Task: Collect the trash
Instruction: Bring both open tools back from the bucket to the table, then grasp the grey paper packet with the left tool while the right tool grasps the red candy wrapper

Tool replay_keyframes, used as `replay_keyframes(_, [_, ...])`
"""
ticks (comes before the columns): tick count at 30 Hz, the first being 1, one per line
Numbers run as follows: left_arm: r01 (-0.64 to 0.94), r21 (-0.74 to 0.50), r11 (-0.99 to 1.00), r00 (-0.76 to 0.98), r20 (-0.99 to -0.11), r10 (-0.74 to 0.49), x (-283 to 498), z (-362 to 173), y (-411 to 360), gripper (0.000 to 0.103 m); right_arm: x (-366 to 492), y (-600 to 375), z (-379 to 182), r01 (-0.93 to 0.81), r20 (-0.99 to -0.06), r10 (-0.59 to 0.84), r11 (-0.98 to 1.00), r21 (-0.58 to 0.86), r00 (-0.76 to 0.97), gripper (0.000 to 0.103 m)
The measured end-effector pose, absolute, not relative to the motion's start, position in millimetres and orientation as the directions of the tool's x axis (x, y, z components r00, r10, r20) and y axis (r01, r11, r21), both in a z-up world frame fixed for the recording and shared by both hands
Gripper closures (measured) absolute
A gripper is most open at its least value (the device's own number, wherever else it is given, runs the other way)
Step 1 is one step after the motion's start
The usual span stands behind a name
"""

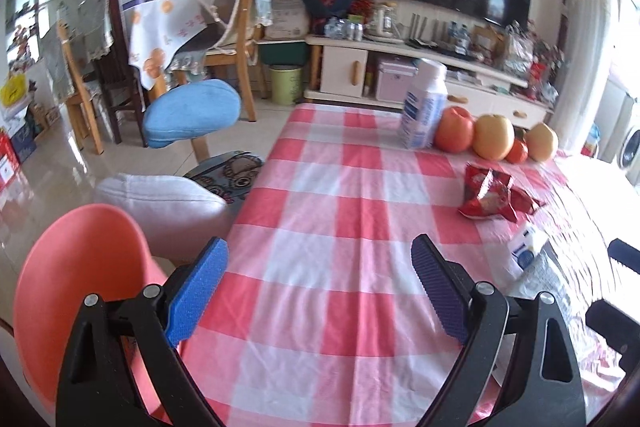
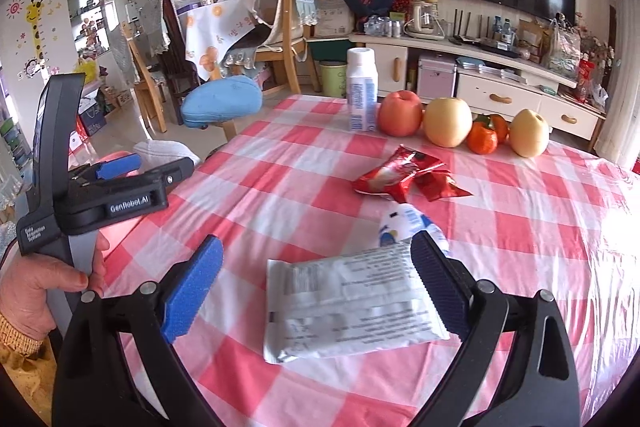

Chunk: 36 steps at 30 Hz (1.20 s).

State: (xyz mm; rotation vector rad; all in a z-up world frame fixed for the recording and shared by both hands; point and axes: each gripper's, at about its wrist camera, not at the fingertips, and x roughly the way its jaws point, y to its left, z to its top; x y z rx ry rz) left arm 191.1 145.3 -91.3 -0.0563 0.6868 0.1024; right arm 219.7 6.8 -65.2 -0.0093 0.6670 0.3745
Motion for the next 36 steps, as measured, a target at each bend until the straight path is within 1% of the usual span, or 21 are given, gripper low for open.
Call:
replay_keyframes(8, [0.019,-0.008,1.0,0.76,-0.65,-0.02,195.7,-96.5,111.1,0.011,224.5,-18.3,-70.4,-0.312,-0.603,0.317,0.943,0.117,0.732,0.006])
replay_keyframes(14, [0.118,-0.036,0.992,0.753,-0.648,-0.114,196.3,-97.4,89.5,0.011,235.0,-55.3,-72.3,-0.245,-0.603,0.302,0.953,0.177,0.739,0.006])
replay_keyframes(22, [0.19,-0.05,0.98,0.735,-0.655,-0.176,197.2,-99.7,67.3,0.011,246.5,-100.6,-71.5,-0.167,-0.602,0.276,0.958,0.231,0.749,0.006])
replay_keyframes(30, [0.282,-0.08,0.956,0.698,-0.667,-0.262,198.6,-101.9,46.7,0.011,259.7,-127.0,-79.6,-0.137,-0.63,0.283,0.953,0.271,0.723,0.006])
replay_keyframes(33, [0.353,-0.081,0.932,0.67,-0.674,-0.312,196.1,-104.5,33.5,0.011,264.4,-131.2,-81.6,-0.143,-0.639,0.294,0.95,0.278,0.711,0.006])
replay_keyframes(36, [0.463,-0.094,0.881,0.607,-0.691,-0.393,192.7,-109.4,15.8,0.011,269.7,-134.9,-83.6,-0.152,-0.65,0.307,0.946,0.285,0.695,0.006])
